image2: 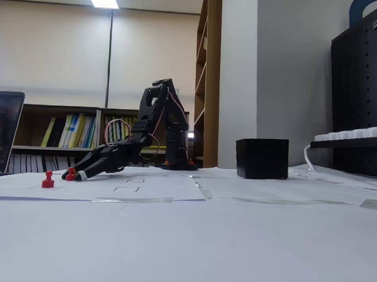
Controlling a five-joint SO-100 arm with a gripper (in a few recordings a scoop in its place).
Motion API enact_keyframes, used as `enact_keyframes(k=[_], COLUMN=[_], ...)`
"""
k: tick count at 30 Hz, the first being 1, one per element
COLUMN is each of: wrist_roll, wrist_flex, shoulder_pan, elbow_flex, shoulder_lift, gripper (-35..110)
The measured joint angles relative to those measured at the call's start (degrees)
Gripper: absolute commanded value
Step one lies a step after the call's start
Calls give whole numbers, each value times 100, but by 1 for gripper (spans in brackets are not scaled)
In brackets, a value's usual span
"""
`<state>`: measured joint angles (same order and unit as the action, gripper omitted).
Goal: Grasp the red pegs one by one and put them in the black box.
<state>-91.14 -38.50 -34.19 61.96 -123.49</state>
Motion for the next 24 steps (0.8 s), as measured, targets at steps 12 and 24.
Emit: enact_keyframes(k=[12, 24], wrist_roll=[105, 958], wrist_flex=[185, 3533], shoulder_pan=[-35, 44], elbow_flex=[9, 624], shoulder_lift=[70, 1406], gripper=[0, 0])
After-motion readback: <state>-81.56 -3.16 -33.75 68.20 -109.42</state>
